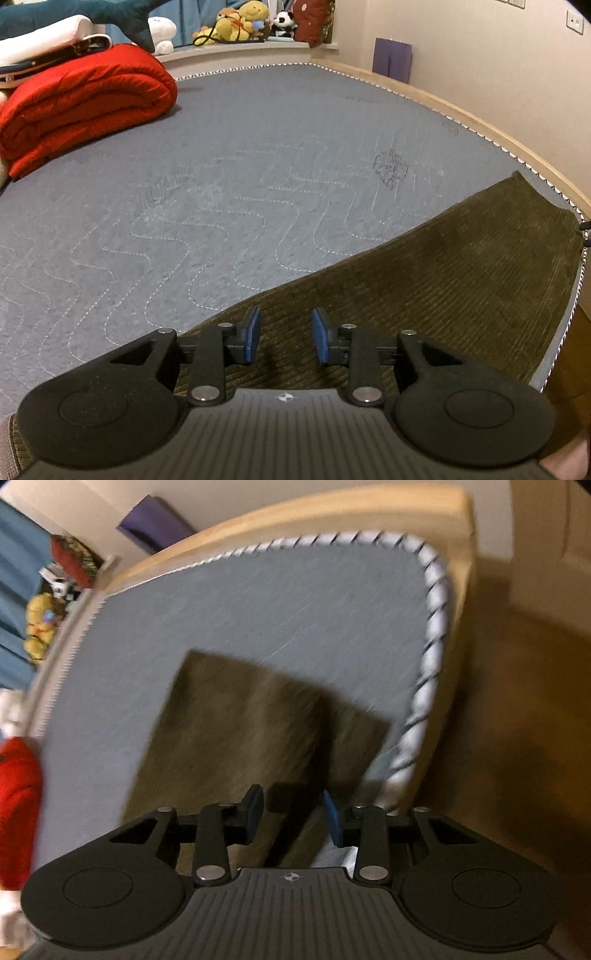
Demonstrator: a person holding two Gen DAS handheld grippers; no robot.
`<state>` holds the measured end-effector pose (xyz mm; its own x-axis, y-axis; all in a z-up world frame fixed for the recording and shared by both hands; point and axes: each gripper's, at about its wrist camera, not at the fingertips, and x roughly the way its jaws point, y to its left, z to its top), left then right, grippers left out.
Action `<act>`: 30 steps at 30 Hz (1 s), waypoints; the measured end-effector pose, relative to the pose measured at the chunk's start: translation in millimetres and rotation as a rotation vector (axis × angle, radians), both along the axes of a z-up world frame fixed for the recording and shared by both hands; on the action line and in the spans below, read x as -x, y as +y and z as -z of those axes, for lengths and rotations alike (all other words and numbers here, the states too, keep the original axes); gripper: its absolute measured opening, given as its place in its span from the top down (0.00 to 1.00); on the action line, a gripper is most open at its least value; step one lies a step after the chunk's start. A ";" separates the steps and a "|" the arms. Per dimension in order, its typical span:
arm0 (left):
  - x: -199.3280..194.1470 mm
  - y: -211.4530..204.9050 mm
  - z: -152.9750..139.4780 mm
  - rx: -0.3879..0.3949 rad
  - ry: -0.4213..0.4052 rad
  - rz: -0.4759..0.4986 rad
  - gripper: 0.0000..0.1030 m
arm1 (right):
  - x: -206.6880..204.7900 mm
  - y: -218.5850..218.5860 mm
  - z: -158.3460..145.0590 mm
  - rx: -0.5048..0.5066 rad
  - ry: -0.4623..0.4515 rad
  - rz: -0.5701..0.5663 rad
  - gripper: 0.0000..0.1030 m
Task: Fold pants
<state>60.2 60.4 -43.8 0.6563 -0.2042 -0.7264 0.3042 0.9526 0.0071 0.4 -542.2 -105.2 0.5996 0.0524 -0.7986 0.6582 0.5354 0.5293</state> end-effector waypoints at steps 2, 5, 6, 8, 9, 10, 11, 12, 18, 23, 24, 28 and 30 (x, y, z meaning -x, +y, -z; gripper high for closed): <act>1.8 0.7 0.1 -0.004 -0.003 -0.005 0.66 | -2.8 0.7 7.2 -0.068 -0.052 0.031 0.62; 0.5 2.4 2.2 -0.015 -0.004 -0.017 0.66 | -5.8 -0.5 21.7 -0.124 -0.056 0.107 0.62; 0.1 4.7 3.1 -0.018 -0.004 -0.024 0.66 | -6.0 -0.4 27.0 -0.152 -0.063 0.129 0.62; -0.6 9.7 4.0 -0.018 -0.002 -0.038 0.66 | -10.4 2.4 32.4 -0.151 -0.045 0.136 0.62; -0.9 11.7 4.2 -0.016 -0.001 -0.044 0.66 | -10.4 5.5 34.2 -0.134 -0.022 0.142 0.62; -0.6 15.3 4.7 -0.014 -0.001 -0.047 0.66 | -10.1 6.4 36.2 -0.135 -0.023 0.153 0.62; -0.5 16.6 4.7 -0.012 -0.001 -0.048 0.66 | -9.8 8.0 36.8 -0.143 -0.035 0.163 0.62; -1.6 17.9 4.8 -0.011 0.000 -0.048 0.66 | -9.6 8.1 35.8 -0.135 -0.036 0.171 0.62; -1.3 17.0 2.8 -0.007 -0.008 -0.040 0.63 | 4.1 -14.0 23.8 -0.141 -0.266 0.265 0.62; -1.2 20.9 -3.7 0.011 -0.025 -0.051 0.60 | 38.8 -26.6 -6.2 0.052 -0.355 0.514 0.62; -1.3 22.5 -4.9 0.013 -0.028 -0.055 0.60 | 43.8 -26.5 -9.3 0.087 -0.313 0.557 0.62; -4.0 39.6 -10.9 0.034 -0.037 -0.095 0.60 | 53.6 -8.4 -19.6 0.192 -0.235 0.598 0.62; -5.2 52.9 -13.7 0.058 -0.035 -0.129 0.60 | 43.8 4.2 -24.7 0.193 -0.267 0.528 0.62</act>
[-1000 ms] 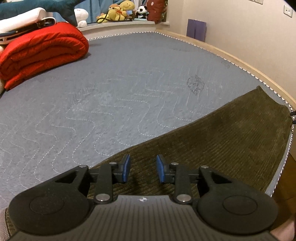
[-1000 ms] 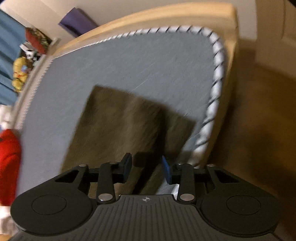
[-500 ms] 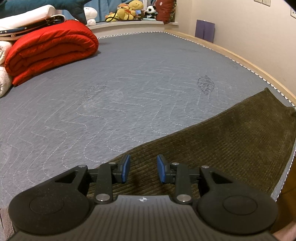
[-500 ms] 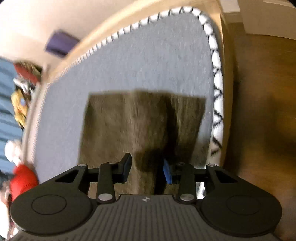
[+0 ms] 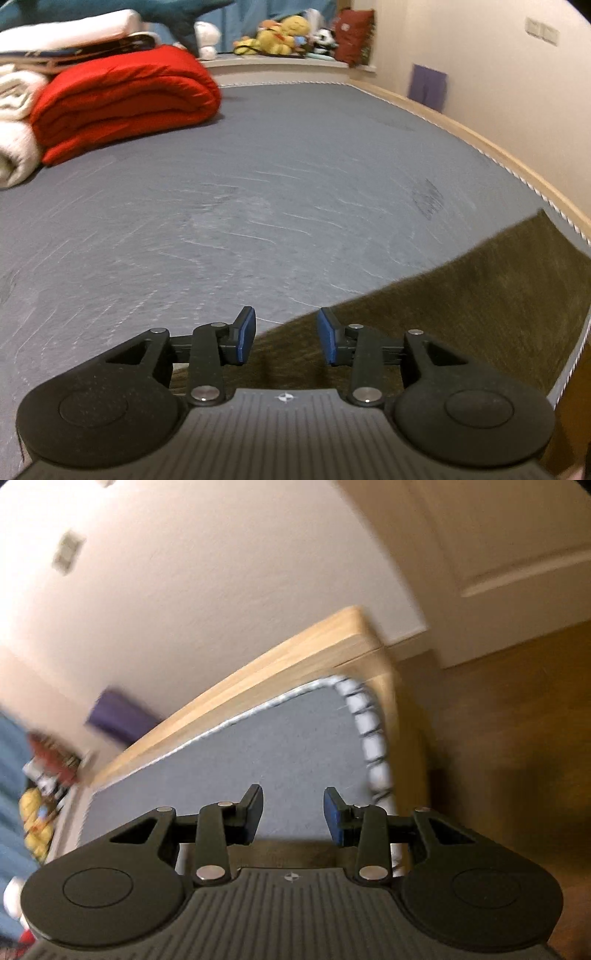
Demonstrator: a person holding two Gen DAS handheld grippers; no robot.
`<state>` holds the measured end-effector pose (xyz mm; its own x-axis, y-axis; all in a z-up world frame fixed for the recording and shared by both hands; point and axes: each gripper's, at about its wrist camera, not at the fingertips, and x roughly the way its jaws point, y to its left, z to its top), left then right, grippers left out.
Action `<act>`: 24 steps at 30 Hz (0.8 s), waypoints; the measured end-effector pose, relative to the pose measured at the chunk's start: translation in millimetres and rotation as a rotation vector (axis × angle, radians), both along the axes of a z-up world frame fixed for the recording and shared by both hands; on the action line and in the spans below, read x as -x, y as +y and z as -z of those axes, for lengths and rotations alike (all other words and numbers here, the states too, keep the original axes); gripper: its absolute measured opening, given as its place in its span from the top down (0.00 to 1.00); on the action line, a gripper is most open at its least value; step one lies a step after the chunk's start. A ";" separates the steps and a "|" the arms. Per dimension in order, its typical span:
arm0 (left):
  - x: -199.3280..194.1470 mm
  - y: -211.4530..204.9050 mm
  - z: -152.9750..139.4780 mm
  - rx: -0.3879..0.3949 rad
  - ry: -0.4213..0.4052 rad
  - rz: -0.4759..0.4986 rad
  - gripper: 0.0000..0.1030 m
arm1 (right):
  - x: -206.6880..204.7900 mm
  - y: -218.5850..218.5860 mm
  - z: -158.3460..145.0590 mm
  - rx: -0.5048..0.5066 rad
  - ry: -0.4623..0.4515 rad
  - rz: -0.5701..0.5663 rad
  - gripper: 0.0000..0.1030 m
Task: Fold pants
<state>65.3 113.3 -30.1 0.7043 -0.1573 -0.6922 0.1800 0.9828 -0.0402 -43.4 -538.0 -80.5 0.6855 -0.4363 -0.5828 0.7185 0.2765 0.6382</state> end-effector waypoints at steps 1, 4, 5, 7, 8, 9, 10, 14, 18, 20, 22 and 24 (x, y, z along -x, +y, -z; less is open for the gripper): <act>-0.1 6.2 -0.7 0.010 0.002 -0.014 0.60 | -8.1 7.2 -2.7 0.012 -0.006 -0.048 0.62; 1.1 20.3 1.8 0.021 0.021 -0.044 0.60 | -36.1 40.2 -15.2 0.074 -0.009 -0.204 0.62; 2.1 22.8 5.1 0.017 0.033 -0.047 0.60 | -49.0 50.2 -18.7 0.089 -0.011 -0.262 0.61; 5.7 26.5 11.4 -0.001 0.051 -0.051 0.63 | -67.9 78.5 -23.9 0.120 -0.004 -0.368 0.61; 8.3 29.3 14.2 -0.017 0.056 -0.056 0.64 | -76.0 93.7 -27.0 0.135 0.001 -0.419 0.61; 10.5 32.7 15.5 -0.029 0.057 -0.063 0.67 | -83.2 107.0 -29.4 0.148 0.002 -0.463 0.61; 12.6 36.9 15.9 -0.038 0.056 -0.072 0.67 | -90.6 121.4 -32.7 0.169 0.003 -0.509 0.61; 25.1 66.0 10.0 -0.035 0.042 -0.128 0.71 | -108.0 185.1 -55.5 0.319 -0.016 -0.675 0.61; 39.2 104.8 16.4 -0.066 0.072 -0.198 0.73 | -115.0 248.6 -81.6 0.431 -0.062 -0.813 0.61; 44.4 129.0 33.4 -0.115 0.149 -0.251 0.94 | -116.5 278.8 -95.0 0.440 -0.097 -0.881 0.61; 54.3 152.4 44.4 -0.070 0.198 -0.266 0.98 | -114.5 311.6 -105.2 0.434 -0.141 -0.958 0.60; 66.1 165.9 44.9 -0.008 0.214 -0.263 0.98 | -109.8 340.3 -111.7 0.433 -0.171 -1.039 0.58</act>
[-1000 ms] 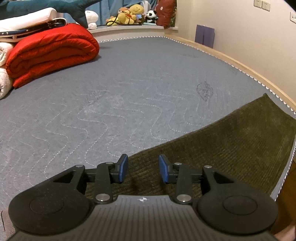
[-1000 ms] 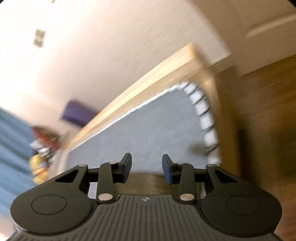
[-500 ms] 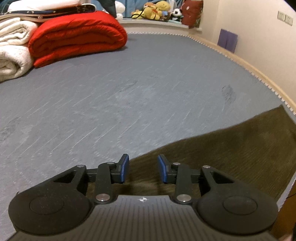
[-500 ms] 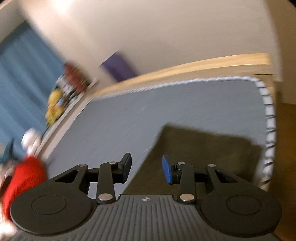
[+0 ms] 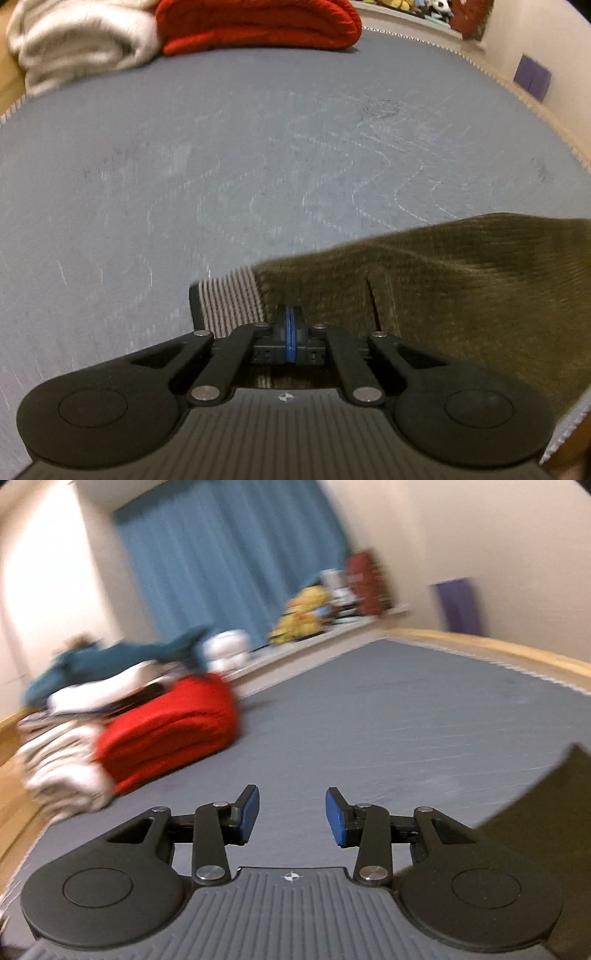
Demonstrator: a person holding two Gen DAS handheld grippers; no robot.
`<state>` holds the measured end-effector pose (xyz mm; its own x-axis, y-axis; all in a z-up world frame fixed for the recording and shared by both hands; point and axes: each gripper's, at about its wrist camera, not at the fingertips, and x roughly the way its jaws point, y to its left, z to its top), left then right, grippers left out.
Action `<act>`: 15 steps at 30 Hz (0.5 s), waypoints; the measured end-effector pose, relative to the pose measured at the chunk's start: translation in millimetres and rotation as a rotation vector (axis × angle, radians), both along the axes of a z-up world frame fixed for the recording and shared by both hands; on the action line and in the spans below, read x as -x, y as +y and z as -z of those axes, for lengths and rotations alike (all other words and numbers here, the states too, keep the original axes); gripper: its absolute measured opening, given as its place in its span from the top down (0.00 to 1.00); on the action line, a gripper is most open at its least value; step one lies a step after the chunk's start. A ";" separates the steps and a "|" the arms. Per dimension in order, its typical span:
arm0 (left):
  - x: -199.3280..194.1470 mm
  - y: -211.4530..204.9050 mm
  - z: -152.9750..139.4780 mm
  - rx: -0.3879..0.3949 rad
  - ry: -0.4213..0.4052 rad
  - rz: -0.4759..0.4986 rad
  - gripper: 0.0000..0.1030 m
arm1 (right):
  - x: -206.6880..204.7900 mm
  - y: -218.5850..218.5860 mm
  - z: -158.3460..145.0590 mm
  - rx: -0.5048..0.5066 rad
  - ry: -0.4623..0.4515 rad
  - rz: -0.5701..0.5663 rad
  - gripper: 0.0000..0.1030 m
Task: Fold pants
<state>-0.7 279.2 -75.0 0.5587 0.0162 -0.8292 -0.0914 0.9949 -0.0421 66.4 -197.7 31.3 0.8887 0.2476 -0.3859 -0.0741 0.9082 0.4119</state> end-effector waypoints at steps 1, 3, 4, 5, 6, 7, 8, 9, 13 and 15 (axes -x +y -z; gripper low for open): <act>5.8 0.5 -1.2 -0.003 -0.004 0.008 0.98 | 4.3 17.0 -1.3 0.006 0.002 -0.053 0.58; 12.4 -2.9 -3.4 -0.037 -0.018 0.027 0.98 | 12.8 50.3 0.2 0.033 0.018 -0.165 0.56; 12.8 -6.2 -4.7 -0.051 -0.024 0.031 0.98 | 16.4 65.7 2.6 0.048 0.031 -0.218 0.56; 14.9 -9.1 -6.5 -0.063 -0.034 0.032 0.98 | 20.3 82.7 5.6 0.062 0.049 -0.269 0.55; 16.3 -12.7 -10.6 -0.071 -0.047 0.036 0.97 | 23.7 98.1 9.5 0.075 0.072 -0.316 0.55; 18.5 -16.9 -16.1 -0.074 -0.065 0.047 0.89 | 26.9 112.1 15.9 0.085 0.094 -0.359 0.54; 23.6 -20.5 -20.2 -0.074 -0.087 0.064 0.83 | 30.1 127.9 24.0 0.094 0.115 -0.409 0.54; 28.1 -24.4 -25.2 -0.073 -0.110 0.083 0.70 | 34.5 141.1 31.9 0.108 0.130 -0.457 0.54; 48.1 -38.4 -40.3 0.002 -0.158 0.218 0.55 | 58.7 192.4 67.4 0.258 0.160 -0.632 0.54; 52.4 -42.6 -35.5 0.022 -0.129 0.258 0.55 | 68.4 214.3 86.9 0.355 0.188 -0.752 0.54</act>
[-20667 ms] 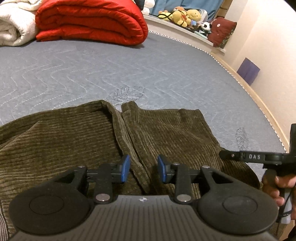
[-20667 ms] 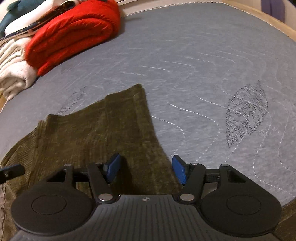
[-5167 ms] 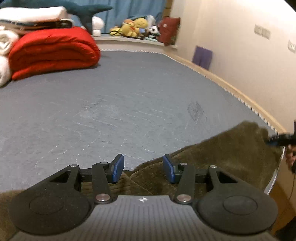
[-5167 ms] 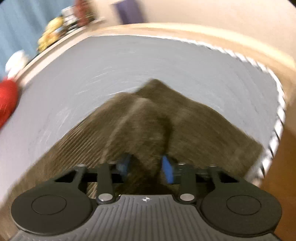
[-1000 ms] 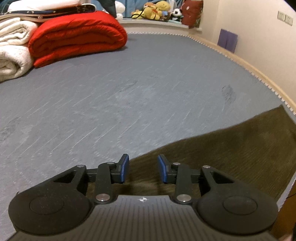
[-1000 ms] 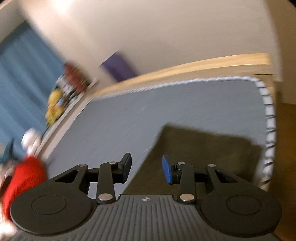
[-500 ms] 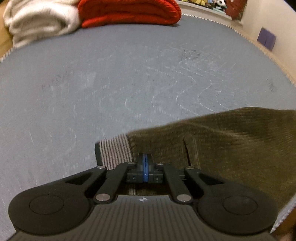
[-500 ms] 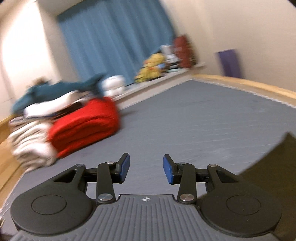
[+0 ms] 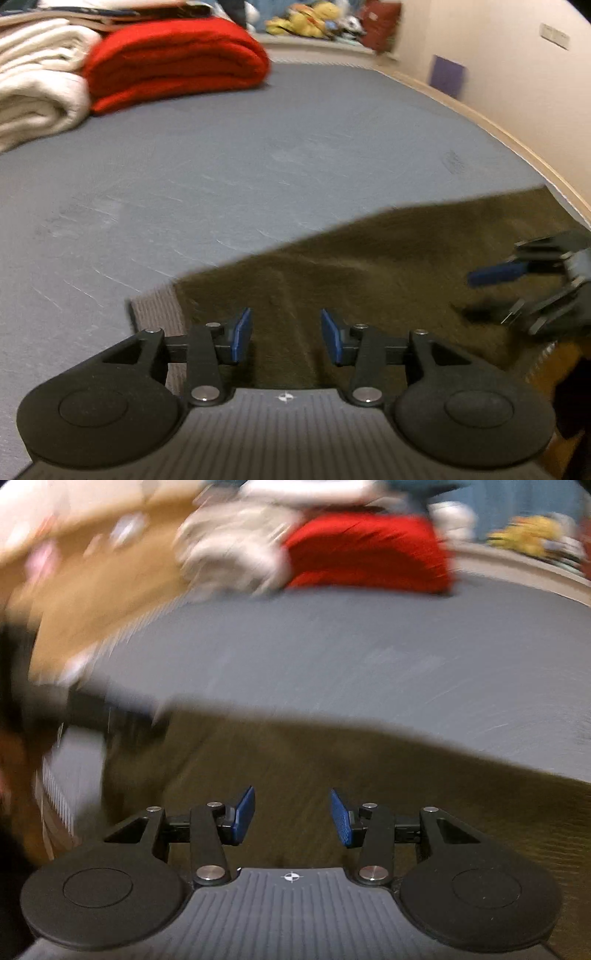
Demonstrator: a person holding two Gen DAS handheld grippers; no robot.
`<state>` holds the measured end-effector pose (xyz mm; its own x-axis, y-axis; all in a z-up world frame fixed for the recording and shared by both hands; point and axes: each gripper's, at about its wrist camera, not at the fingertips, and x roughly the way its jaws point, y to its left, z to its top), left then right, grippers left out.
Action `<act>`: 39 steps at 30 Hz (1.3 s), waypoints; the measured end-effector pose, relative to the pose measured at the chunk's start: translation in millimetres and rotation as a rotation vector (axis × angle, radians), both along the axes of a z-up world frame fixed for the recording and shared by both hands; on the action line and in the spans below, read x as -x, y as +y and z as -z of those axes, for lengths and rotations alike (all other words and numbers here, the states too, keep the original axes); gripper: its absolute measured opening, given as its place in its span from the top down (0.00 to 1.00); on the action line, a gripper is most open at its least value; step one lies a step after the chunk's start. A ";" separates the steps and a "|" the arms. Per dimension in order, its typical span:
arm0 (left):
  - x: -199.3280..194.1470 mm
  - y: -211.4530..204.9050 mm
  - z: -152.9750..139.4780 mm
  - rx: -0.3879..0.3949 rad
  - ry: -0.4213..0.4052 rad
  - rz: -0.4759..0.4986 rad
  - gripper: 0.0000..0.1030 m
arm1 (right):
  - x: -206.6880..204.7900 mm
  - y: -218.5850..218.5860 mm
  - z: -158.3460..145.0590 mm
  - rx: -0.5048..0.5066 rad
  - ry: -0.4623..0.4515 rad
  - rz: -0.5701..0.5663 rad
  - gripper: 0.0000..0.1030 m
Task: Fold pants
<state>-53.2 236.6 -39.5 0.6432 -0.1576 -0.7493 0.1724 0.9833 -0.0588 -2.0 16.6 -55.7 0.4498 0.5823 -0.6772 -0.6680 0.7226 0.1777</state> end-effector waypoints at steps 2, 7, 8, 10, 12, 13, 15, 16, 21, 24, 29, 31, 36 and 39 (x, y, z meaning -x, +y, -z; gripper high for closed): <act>-0.7 1.3 18.5 -0.048 0.089 0.009 0.56 | 14.5 15.1 14.7 0.097 -0.008 -0.104 0.53; 3.3 1.0 35.8 -0.151 0.168 0.045 0.64 | 27.3 17.8 34.3 0.211 -0.015 -0.190 0.48; 3.0 -1.2 33.1 -0.150 0.167 0.035 0.64 | 25.8 18.0 29.4 0.212 -0.008 -0.198 0.47; 4.0 -6.4 28.0 -0.162 0.144 0.027 0.61 | 20.2 9.1 19.1 0.182 -0.005 -0.175 0.46; 6.1 -13.8 24.0 -0.172 0.117 0.029 0.59 | 15.3 6.0 12.8 0.160 -0.003 -0.146 0.46; 7.5 -17.3 19.9 -0.165 0.098 0.043 0.58 | 15.9 2.6 11.9 0.161 -0.003 -0.144 0.46; 10.1 -25.6 11.5 -0.131 0.064 0.080 0.56 | 20.1 -0.6 18.4 0.211 -0.004 -0.151 0.43; 10.3 -29.8 9.0 -0.116 0.054 0.098 0.54 | 23.3 -1.4 24.3 0.244 0.005 -0.164 0.43; -1.5 -49.9 31.0 -0.142 0.147 0.191 0.53 | 34.2 -12.0 16.4 0.223 -0.013 -0.158 0.42; -3.6 -60.4 40.3 -0.237 0.159 0.219 0.50 | 33.7 -23.9 8.6 0.205 -0.025 -0.127 0.42; 5.4 -61.4 13.8 -0.215 0.063 0.166 0.50 | 28.4 -49.9 -14.5 0.134 -0.094 -0.011 0.42; 8.3 -65.3 1.1 -0.204 0.014 0.142 0.48 | 24.0 -63.9 -28.9 0.104 -0.138 0.055 0.41; 5.0 -87.1 -31.7 -0.166 -0.110 0.092 0.43 | 6.6 -118.1 -81.8 0.000 -0.237 0.234 0.41; -3.2 -103.2 -50.8 -0.138 -0.167 0.064 0.40 | 2.4 -162.7 -116.4 -0.099 -0.287 0.349 0.41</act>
<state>-50.0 133.4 11.3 0.7520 -0.1058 -0.6506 0.2309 0.9668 0.1097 -4.4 -146.1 60.7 0.7914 0.4186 -0.4455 -0.4200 0.9019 0.1012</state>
